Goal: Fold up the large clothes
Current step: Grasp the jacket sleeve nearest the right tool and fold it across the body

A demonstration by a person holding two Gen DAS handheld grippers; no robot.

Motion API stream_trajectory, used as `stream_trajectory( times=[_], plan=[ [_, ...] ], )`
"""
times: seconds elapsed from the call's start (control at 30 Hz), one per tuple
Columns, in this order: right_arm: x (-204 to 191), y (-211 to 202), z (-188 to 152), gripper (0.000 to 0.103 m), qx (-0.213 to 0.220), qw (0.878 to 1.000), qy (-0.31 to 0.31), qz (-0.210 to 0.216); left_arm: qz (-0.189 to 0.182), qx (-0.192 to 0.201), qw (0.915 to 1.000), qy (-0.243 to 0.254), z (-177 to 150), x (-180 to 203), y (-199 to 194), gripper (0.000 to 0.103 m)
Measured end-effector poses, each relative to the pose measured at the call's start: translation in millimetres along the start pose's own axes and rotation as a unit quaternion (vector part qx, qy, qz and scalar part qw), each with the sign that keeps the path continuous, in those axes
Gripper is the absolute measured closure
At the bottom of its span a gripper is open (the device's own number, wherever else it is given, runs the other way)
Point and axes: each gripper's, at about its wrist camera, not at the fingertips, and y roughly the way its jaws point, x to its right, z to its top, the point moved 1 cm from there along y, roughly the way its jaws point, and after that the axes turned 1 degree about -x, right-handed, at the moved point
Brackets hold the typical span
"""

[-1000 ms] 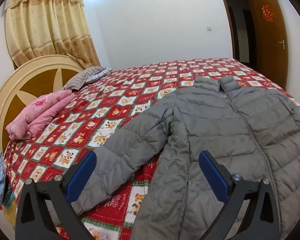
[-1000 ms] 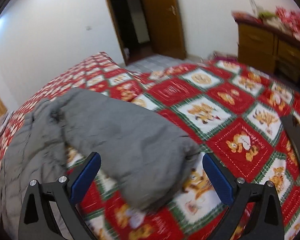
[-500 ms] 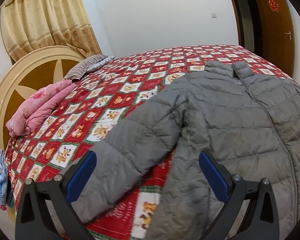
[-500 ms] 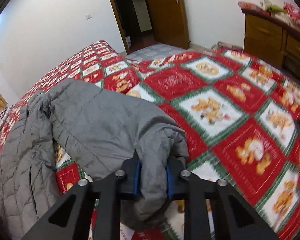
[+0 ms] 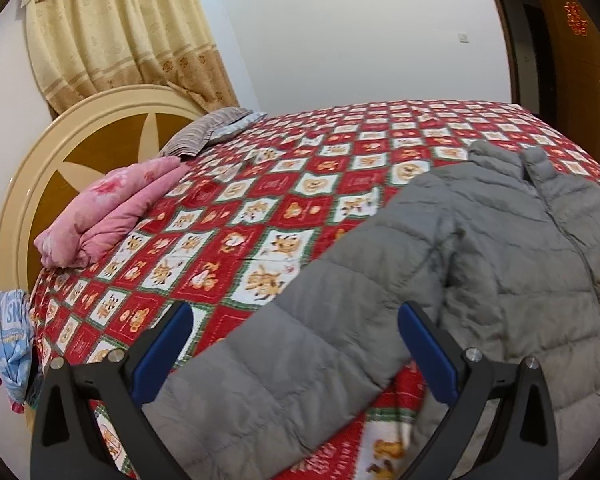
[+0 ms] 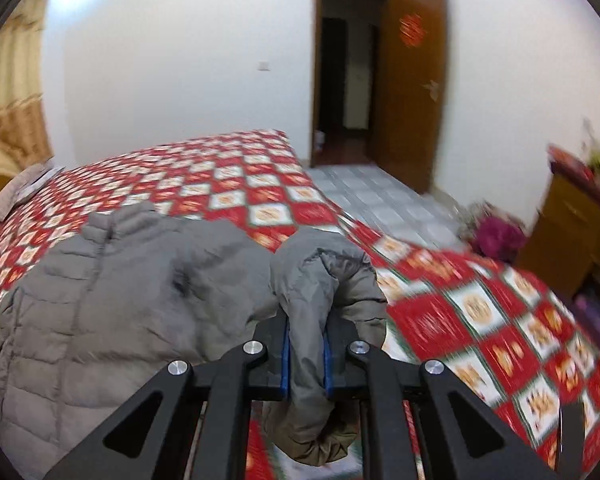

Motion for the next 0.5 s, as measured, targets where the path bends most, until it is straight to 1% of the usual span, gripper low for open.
stream_trajectory(
  times=[0.03, 0.17, 0.37, 0.5],
  plan=[
    [-17.4, -1.0, 6.6, 0.093, 0.006, 1.0, -0.017, 0.007, 0.003, -0.002, 1.0, 0.0, -0.2, -1.7, 3.3, 0.0],
    [-66.6, 0.8, 20.3, 0.093, 0.018, 0.998, -0.058, 0.029, 0.005, -0.008, 1.0, 0.001, -2.1, -3.8, 9.3, 0.0],
    [-130.5, 7.1, 26.9, 0.093, 0.025, 0.992, -0.106, 0.058, -0.001, -0.006, 1.0, 0.004, -2.2, -2.9, 11.7, 0.0],
    [-172.7, 12.7, 25.7, 0.093, 0.026, 0.987, -0.142, 0.075, -0.006, -0.01, 0.9999, 0.005, -0.6, 0.0, 17.4, 0.0]
  ],
)
